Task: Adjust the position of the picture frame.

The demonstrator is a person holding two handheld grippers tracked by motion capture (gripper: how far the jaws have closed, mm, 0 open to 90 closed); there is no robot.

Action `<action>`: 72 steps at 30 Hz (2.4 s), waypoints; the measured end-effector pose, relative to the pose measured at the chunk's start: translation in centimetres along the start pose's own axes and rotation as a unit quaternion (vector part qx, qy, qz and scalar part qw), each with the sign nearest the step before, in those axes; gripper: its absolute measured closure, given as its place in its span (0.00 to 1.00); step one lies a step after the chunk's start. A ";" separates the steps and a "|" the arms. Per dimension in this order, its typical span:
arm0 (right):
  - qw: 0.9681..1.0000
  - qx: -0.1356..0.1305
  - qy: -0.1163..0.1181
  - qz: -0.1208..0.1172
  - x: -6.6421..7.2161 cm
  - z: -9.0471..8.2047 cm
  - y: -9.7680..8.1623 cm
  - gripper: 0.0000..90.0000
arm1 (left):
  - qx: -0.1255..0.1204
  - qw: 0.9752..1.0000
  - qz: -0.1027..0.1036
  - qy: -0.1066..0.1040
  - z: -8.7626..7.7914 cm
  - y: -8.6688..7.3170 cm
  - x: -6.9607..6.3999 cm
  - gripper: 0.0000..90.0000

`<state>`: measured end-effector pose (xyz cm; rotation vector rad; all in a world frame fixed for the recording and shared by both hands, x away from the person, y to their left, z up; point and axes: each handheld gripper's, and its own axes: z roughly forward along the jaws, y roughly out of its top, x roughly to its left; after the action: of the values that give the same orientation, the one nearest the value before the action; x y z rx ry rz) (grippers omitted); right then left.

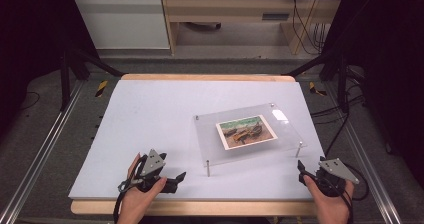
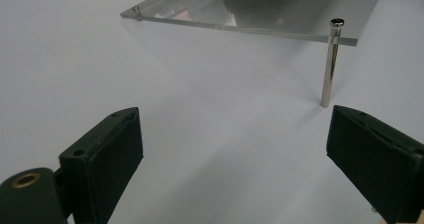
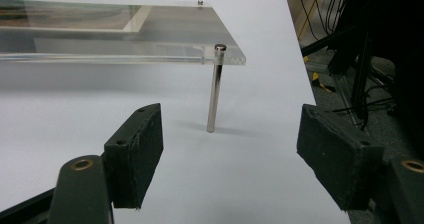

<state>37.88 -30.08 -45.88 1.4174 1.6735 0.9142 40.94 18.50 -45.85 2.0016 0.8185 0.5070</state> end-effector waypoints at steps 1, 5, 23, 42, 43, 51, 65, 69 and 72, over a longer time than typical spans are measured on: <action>1.000 0.004 0.004 0.000 0.1 0.1 0.0 0.32 | -0.008 1.000 0.009 0.003 0.0 -0.1 0.1 0.08; 1.000 0.003 0.008 -0.008 0.2 0.1 0.0 0.35 | -0.012 1.000 0.008 0.005 0.1 -0.2 0.3 0.06; 1.000 0.010 0.003 0.015 -0.4 0.4 -0.4 0.40 | -0.023 1.000 -0.010 -0.016 0.0 0.3 -0.4 0.07; 0.999 0.008 0.040 0.026 -0.9 5.3 0.5 0.58 | -0.041 0.997 -0.044 -0.055 0.5 0.7 -1.7 0.15; 0.999 0.006 0.048 0.024 -0.9 6.0 0.6 0.62 | -0.041 0.997 -0.042 -0.056 0.5 0.7 -2.0 0.17; 0.997 -0.012 0.070 0.027 -0.9 6.8 0.8 0.72 | -0.051 0.996 -0.049 -0.058 0.4 0.8 -2.4 0.23; 0.996 -0.018 0.083 0.027 -1.1 6.7 0.8 0.77 | -0.047 0.995 -0.054 -0.066 0.7 0.7 -2.8 0.26; 0.996 -0.018 0.086 0.027 -1.1 6.8 0.7 0.78 | -0.045 0.995 -0.052 -0.065 0.8 0.7 -3.1 0.27; 0.996 -0.020 0.089 0.023 -1.3 6.8 0.7 0.80 | -0.041 0.996 -0.050 -0.067 1.1 0.7 -3.3 0.29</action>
<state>44.38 -30.86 -48.29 1.3860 1.7479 1.1223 39.61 15.20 -45.93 1.8879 0.7975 0.3405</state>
